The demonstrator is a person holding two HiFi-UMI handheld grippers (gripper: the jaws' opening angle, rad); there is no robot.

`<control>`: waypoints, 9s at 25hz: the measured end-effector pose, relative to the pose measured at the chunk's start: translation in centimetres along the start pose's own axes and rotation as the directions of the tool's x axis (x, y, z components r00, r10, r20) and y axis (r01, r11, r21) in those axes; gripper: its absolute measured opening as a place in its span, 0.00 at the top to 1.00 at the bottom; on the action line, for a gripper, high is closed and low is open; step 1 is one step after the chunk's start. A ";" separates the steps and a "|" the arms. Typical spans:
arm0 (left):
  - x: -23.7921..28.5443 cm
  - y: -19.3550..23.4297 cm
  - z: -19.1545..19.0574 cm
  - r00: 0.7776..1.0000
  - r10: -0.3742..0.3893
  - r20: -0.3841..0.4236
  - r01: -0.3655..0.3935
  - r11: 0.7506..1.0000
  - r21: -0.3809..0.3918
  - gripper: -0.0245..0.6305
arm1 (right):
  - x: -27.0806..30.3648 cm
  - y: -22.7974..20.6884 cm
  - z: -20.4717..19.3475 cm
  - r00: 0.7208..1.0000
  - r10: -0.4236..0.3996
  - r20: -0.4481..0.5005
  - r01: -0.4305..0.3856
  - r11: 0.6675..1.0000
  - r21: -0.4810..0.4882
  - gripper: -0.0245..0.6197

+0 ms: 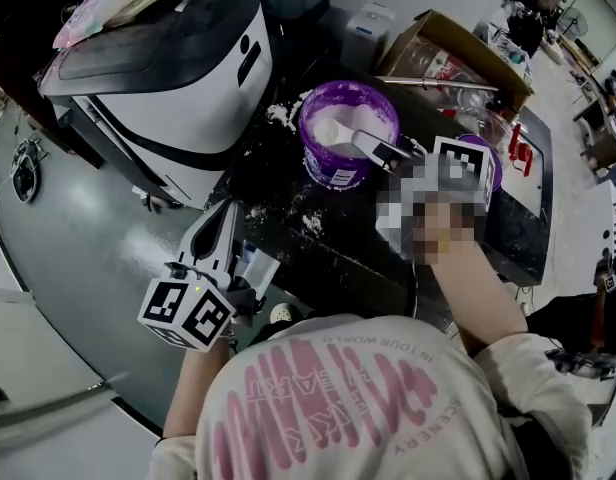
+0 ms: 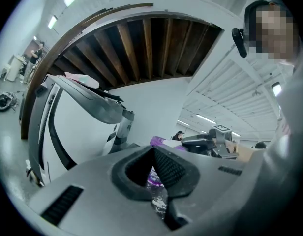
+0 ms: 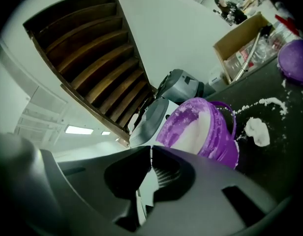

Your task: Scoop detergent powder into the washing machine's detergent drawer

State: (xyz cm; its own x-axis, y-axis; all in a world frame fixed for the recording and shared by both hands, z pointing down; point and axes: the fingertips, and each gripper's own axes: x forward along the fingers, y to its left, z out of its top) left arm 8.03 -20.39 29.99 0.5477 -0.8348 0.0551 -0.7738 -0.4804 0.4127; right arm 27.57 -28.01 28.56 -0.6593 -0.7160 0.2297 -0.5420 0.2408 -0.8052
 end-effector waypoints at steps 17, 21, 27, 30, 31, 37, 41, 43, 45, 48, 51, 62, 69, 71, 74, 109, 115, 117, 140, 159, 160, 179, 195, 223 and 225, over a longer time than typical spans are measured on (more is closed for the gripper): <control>-3.3 -1.5 -1.6 0.998 0.060 0.018 -0.060 0.998 0.015 0.96 | -2.2 0.7 0.9 0.979 0.136 0.151 -0.160 0.974 0.160 0.95; -3.5 -1.5 -1.4 0.997 0.066 0.028 -0.066 0.998 0.010 0.96 | -2.9 1.0 0.6 0.975 0.157 0.158 -0.184 0.967 0.178 0.95; -3.8 -2.1 -0.8 0.998 0.057 0.040 -0.058 0.998 0.022 0.96 | -3.7 1.9 -0.5 0.970 0.200 0.137 -0.223 0.958 0.181 0.95; -4.3 -1.6 -0.9 0.997 0.062 0.037 -0.063 0.998 0.016 0.96 | -3.5 2.5 -1.5 0.969 0.221 0.112 -0.238 0.956 0.172 0.95; -4.4 -1.4 -1.1 0.997 0.065 0.031 -0.066 0.998 0.016 0.96 | -3.4 2.7 -1.9 0.969 0.225 0.104 -0.241 0.956 0.170 0.95; -5.2 -0.3 -1.6 0.997 0.072 -0.001 -0.071 0.997 0.042 0.96 | -3.0 3.1 -3.3 0.971 0.218 0.095 -0.232 0.957 0.174 0.95; -6.3 0.7 -0.8 0.999 0.038 -0.012 -0.037 0.999 0.038 0.96 | -2.8 3.8 -4.2 0.970 0.209 0.127 -0.230 0.956 0.185 0.95; -7.0 1.4 0.1 1.000 0.025 -0.009 -0.024 0.999 0.036 0.96 | -2.7 4.3 -4.8 0.969 0.206 0.138 -0.231 0.953 0.196 0.95; -7.6 2.3 0.9 1.000 0.016 -0.008 -0.016 0.999 0.041 0.96 | -2.4 4.7 -5.4 0.969 0.197 0.146 -0.225 0.953 0.203 0.95; -8.2 3.7 1.7 1.000 -0.003 -0.018 0.003 0.999 0.034 0.96 | -1.8 5.6 -6.5 0.968 0.192 0.158 -0.223 0.953 0.203 0.95; -8.6 4.6 2.3 0.999 -0.030 -0.028 0.031 0.999 0.041 0.96 | -1.2 6.4 -7.6 0.969 0.190 0.159 -0.220 0.955 0.198 0.95; -9.4 7.4 3.6 0.991 -0.128 -0.048 0.129 0.991 0.021 0.96 | 0.5 6.9 -12.2 0.980 0.086 0.177 -0.125 0.966 0.225 0.95; -10.1 8.9 3.1 0.982 -0.175 -0.077 0.175 0.985 0.001 0.96 | 1.6 6.9 -15.2 0.985 0.026 0.169 -0.066 0.970 0.233 0.95; -10.4 9.4 2.8 0.980 -0.181 -0.088 0.182 0.983 -0.003 0.96 | 1.8 6.8 -16.3 0.987 0.005 0.162 -0.045 0.969 0.244 0.95; -10.7 10.2 2.8 0.976 -0.195 -0.098 0.196 0.981 -0.003 0.96 | 2.3 6.6 -17.5 0.987 -0.020 0.159 -0.021 0.968 0.249 0.95; -14.4 16.7 -2.2 0.941 -0.257 -0.218 0.236 0.965 -0.116 0.96 | 6.1 3.1 -28.6 0.952 -0.289 0.099 0.254 0.929 0.269 0.95; -14.6 18.1 -1.7 0.957 -0.210 -0.201 0.186 0.974 -0.130 0.96 | 7.4 2.7 -28.3 0.951 -0.304 0.055 0.285 0.933 0.219 0.95; -14.4 18.4 -1.5 0.961 -0.199 -0.194 0.175 0.976 -0.131 0.96 | 7.8 2.4 -28.2 0.951 -0.305 0.039 0.291 0.933 0.212 0.95; -15.9 19.5 -1.8 0.993 0.028 -0.118 -0.051 0.979 -0.198 0.96 | 12.0 0.2 -28.8 0.895 -0.365 -0.257 0.321 0.926 -0.196 0.95; -17.2 20.3 -1.8 0.992 0.085 -0.099 -0.107 0.963 -0.248 0.96 | 13.1 -0.4 -31.2 0.804 -0.478 -0.354 0.226 0.796 -0.561 0.95; -17.2 20.3 -1.8 0.991 0.085 -0.099 -0.108 0.962 -0.250 0.96 | 13.2 -0.4 -31.3 0.800 -0.481 -0.359 0.222 0.793 -0.567 0.95; -19.2 21.4 -1.8 0.987 0.127 -0.104 -0.149 0.957 -0.248 0.96 | 13.9 -0.4 -33.5 0.748 -0.520 -0.413 0.136 0.729 -0.671 0.95; -20.9 22.0 -2.3 0.981 0.171 -0.093 -0.190 0.945 -0.265 0.96 | 14.2 0.2 -34.2 0.707 -0.581 -0.403 0.003 0.573 -0.820 0.95; -21.1 22.2 -2.7 0.980 0.175 -0.095 -0.196 0.938 -0.285 0.96 | 14.4 0.6 -34.6 0.676 -0.660 -0.328 -0.110 0.349 -0.930 0.95; -20.9 22.3 -2.6 0.981 0.165 -0.098 -0.186 0.941 -0.284 0.96 | 14.4 0.6 -34.6 0.673 -0.666 -0.322 -0.104 0.346 -0.932 0.95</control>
State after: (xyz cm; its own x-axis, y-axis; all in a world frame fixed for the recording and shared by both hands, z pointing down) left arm -19.83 -12.94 40.38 0.4412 -0.8722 0.2113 -0.7396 -0.2201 0.6360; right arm -0.25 -15.47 50.36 -0.2507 -0.4309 0.8669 -0.6052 0.7687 0.2071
